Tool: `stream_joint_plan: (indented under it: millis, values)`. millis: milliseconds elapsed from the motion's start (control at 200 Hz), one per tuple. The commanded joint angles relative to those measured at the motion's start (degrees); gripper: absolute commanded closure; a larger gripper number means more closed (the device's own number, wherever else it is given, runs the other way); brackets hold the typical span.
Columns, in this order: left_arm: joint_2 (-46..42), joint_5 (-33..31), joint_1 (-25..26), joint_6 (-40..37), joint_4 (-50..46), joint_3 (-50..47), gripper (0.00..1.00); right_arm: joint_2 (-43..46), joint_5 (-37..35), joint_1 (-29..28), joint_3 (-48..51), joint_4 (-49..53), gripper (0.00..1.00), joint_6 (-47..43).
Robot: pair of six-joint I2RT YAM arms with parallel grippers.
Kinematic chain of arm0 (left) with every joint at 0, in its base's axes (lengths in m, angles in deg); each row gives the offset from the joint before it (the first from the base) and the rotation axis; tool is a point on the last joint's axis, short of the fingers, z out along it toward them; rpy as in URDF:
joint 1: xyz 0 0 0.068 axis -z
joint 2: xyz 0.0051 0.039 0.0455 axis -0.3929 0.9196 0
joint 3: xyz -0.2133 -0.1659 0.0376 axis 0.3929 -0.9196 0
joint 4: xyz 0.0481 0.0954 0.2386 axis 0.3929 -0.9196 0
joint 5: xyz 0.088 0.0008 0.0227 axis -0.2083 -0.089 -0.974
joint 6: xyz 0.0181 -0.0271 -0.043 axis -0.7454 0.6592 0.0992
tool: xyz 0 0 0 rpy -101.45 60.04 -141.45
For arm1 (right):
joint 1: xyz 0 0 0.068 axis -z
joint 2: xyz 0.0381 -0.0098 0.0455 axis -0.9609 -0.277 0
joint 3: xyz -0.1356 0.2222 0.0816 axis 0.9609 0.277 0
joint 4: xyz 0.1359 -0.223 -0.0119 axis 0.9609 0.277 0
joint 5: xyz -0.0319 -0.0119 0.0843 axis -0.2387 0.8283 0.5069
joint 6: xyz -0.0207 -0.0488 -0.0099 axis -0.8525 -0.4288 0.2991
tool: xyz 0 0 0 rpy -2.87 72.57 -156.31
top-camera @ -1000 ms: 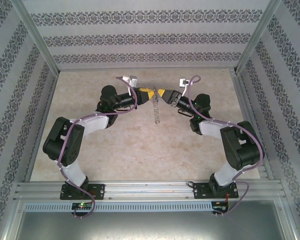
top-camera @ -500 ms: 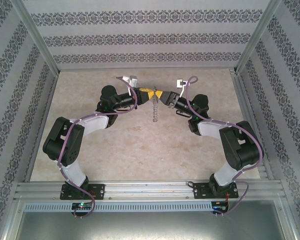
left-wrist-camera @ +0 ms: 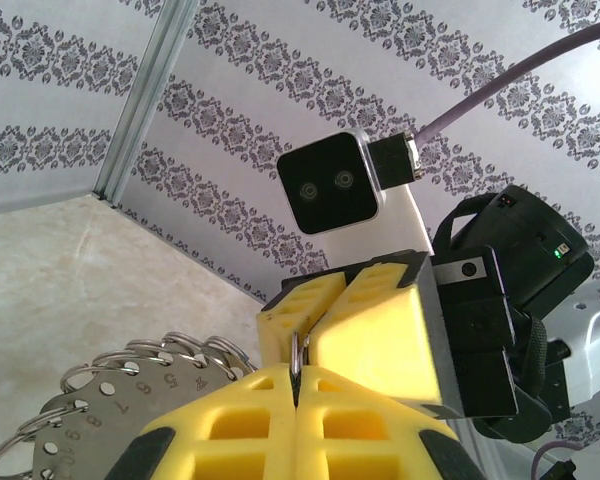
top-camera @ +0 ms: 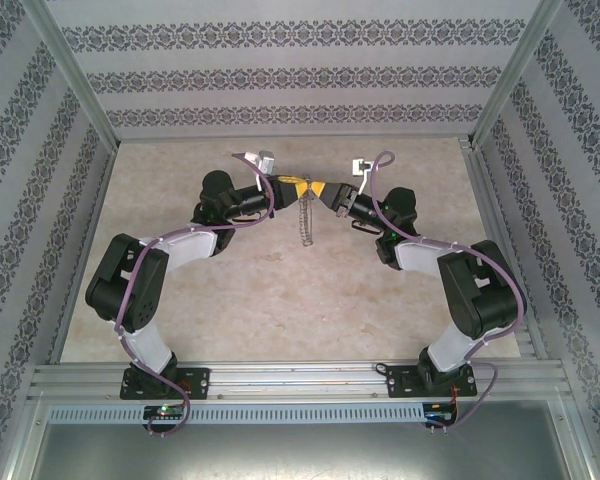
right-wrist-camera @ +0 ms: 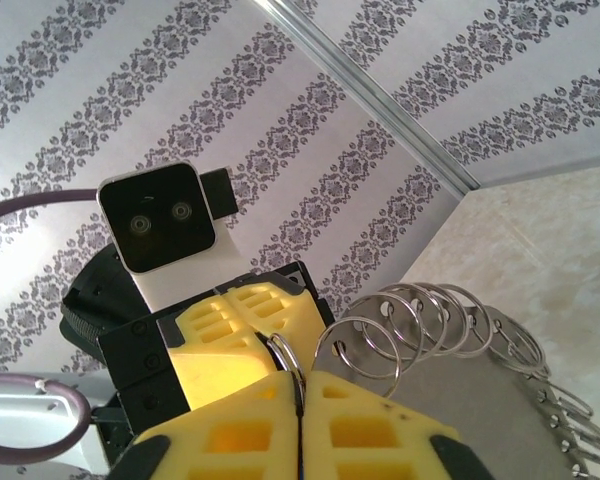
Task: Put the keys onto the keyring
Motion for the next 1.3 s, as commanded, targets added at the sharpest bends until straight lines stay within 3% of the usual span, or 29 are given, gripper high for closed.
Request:
stream_joint_plan:
  millis: [0, 80, 155, 255, 375, 520, 779, 919, 1034, 1294]
  values:
    - [-1.59, 0.9, -0.22, -0.74, 1.91, 0.75, 1.0, -0.95, 2.09, -0.75, -2.42, -2.22, 1.0, 0.25]
    - [-1.61, 1.01, -0.16, -0.87, 1.78, 0.64, 1.0, -1.21, 2.35, -0.93, -2.84, -2.33, 1.0, 0.31]
    - [-1.6, 1.01, -0.17, -0.86, 1.76, 0.6, 1.0, -1.39, 2.62, -1.0, -3.24, -2.42, 0.86, 0.56]
    - [-1.44, 0.95, -0.16, -0.76, 1.68, 0.77, 1.0, -1.61, 3.18, -1.13, -3.92, -2.43, 0.83, 0.73]
    - [-1.42, 1.01, -0.14, -0.93, 1.45, 0.86, 1.0, -1.83, 3.5, -1.38, -4.47, -2.33, 0.85, 0.78]
    - [-1.43, 1.12, -0.26, -1.15, 0.81, 1.16, 1.0, -2.12, 3.4, -1.37, -4.57, -2.25, 1.0, 0.68]
    - [-1.67, 1.12, -0.28, -1.74, -0.39, 1.51, 1.0, -2.62, 3.45, -0.74, -4.74, -2.08, 1.0, 0.74]
    - [-2.99, 1.72, -1.37, -2.77, -2.74, 2.22, 0.77, -2.45, 5.3, 0.91, -5.1, -0.73, 1.0, -0.44]
    - [-4.35, 3.28, -3.31, -2.93, -4.54, 2.92, 0.64, -2.35, 7.49, 3.28, -5.25, 0.17, 1.0, -1.14]
    - [-3.75, 11.02, -5.24, -6.35, -18.26, 10.25, 0.55, -4.56, 13.65, 7.01, -8.3, 1.13, 1.0, -1.12]
